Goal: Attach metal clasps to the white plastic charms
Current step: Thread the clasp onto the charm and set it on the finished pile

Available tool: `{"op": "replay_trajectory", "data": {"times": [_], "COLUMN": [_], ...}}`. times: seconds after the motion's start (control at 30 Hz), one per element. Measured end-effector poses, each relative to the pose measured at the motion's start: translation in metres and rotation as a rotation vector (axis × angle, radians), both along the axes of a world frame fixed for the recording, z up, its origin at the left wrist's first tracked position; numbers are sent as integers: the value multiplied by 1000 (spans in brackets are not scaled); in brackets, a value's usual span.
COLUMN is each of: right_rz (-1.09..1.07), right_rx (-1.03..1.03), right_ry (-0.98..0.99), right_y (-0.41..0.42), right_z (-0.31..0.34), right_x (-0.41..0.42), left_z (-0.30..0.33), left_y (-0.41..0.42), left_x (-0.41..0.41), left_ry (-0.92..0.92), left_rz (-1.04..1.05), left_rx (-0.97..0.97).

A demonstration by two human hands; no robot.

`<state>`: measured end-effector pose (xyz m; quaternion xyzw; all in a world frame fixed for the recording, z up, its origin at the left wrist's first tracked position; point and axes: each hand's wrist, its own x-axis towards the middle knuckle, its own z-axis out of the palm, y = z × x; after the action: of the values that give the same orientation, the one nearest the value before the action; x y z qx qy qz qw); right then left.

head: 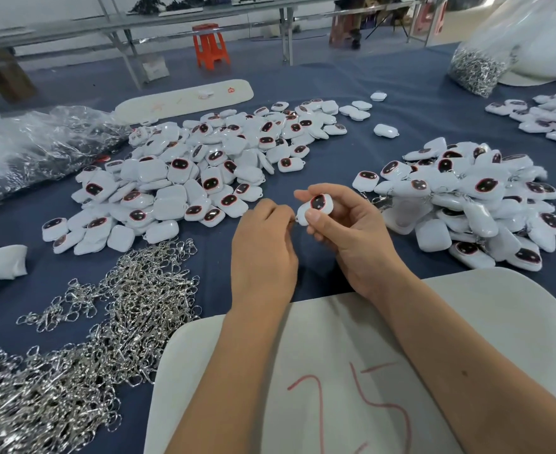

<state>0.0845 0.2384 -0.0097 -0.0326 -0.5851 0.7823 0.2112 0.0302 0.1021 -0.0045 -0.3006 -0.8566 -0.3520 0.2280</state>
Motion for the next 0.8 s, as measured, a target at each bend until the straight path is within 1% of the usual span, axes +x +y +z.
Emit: {"op": "replay_trajectory", "data": {"times": [0.03,0.07,0.17,0.2,0.3,0.4,0.47,0.5,0.57,0.63,0.7,0.8], "right_rz": [3,5,-3,-10,-48,-140,-223,-266,-356,-476,-642,-886], "right_rx": [0,-4,-25,-33,-75,-198,-272,-268,-195,-97,16,122], "right_ry": [-2,-4,-23,-33,-70,-107,-116,-117,-108,-90,-57,45], "right_y": [0,-1,0,0,-1,0,2,2,2,2,6,17], "right_z": [0,0,0,-1,-2,-1,0,1,2,3,4,9], "right_x": [0,-1,-2,-3,-4,-6,-7,-8,-8,-6,-2,3], "left_z": [-1,-2,-3,-2,-1,0,0,0,4,11,21,36], "left_y": [0,0,1,1,1,-2,0,3,18,40,63,88], "left_x": [1,3,2,1,-2,-3,-4,-4,-2,3,5,3], "left_ry": [-50,-139,-536,-642,-819,-932,-954,-948,-960,-1049,-1151,-1215], "left_rz": [2,1,-44,-65,-75,-24,1,7,-18,-132,-262,-409], "left_rx": [65,161,503,609,829,985,1020,1007,955,936,977,1029]}}
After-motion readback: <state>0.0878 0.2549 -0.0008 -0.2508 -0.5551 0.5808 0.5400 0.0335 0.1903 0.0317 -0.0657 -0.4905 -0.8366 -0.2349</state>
